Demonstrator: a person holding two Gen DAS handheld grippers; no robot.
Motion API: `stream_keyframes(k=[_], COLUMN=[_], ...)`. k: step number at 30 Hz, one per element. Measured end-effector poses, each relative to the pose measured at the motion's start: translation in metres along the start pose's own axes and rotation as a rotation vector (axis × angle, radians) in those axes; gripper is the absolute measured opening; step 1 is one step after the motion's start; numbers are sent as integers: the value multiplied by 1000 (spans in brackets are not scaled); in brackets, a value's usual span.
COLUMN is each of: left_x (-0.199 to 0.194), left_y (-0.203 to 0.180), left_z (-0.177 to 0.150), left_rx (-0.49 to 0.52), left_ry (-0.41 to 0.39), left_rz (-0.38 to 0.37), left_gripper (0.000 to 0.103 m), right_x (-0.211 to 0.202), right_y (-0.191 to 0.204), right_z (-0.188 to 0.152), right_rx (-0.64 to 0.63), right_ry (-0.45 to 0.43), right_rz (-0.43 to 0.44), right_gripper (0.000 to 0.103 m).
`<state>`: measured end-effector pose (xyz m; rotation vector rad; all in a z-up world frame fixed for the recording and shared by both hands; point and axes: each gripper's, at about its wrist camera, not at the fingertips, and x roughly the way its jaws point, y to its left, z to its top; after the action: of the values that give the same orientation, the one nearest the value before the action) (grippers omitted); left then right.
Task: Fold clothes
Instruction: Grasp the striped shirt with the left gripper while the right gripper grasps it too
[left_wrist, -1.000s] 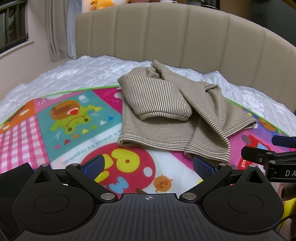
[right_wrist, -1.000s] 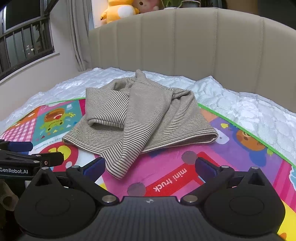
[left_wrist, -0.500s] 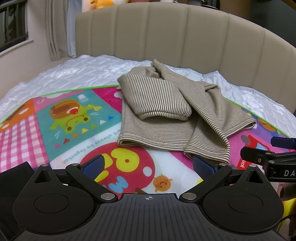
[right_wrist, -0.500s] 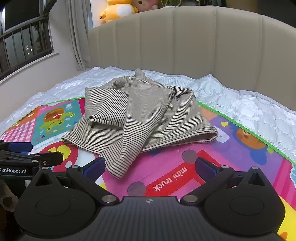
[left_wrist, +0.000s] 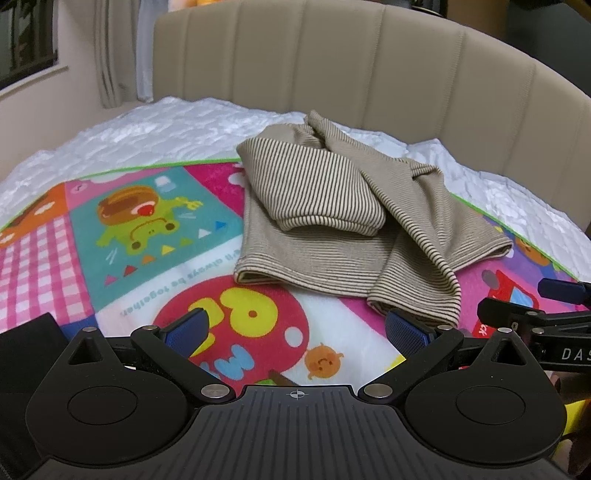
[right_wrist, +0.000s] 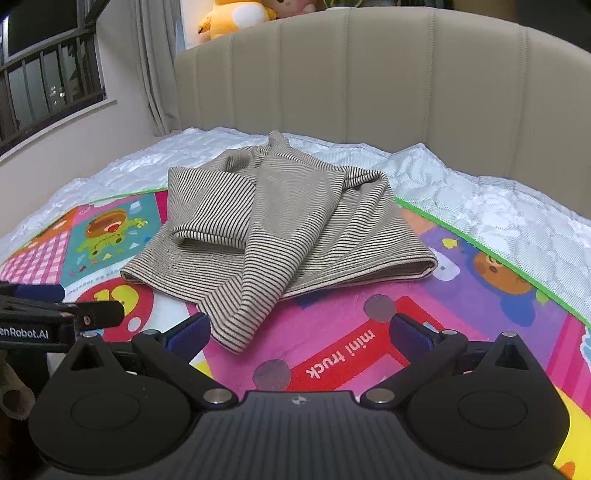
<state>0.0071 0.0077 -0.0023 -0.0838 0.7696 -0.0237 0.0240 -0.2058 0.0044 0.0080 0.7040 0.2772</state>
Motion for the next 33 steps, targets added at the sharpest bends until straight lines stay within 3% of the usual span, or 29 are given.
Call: stream_keyframes(k=[9,14,18,23,27,32,33], left_x=[30,63,100,128,146,158,158], left_y=[24,30,35,46,55,60,60], left_z=[32,71,94,97,96,98,101], left_rx=[-146,-92,-85,-140,-187,-203,-196], left_ry=[91,62,82,154,209,269,279], left_rz=[-114,-117,-140,-157,-171,-176,-167], left_gripper=[103,103,103,103,103,102,98], right_x=[30,61,103,158,171,172,171], right_y=[-30,-39,-55,-84,-105,-96,-91], right_z=[22,53,85,98,88,89,88], right_rx=[132,82,94,180,280,208,187], right_ry=[58,22,11,151,206,246,242], right_rz=[48,3,-6,-25,28,15,-1], right_gripper=[103,103,103,103,103,103,99])
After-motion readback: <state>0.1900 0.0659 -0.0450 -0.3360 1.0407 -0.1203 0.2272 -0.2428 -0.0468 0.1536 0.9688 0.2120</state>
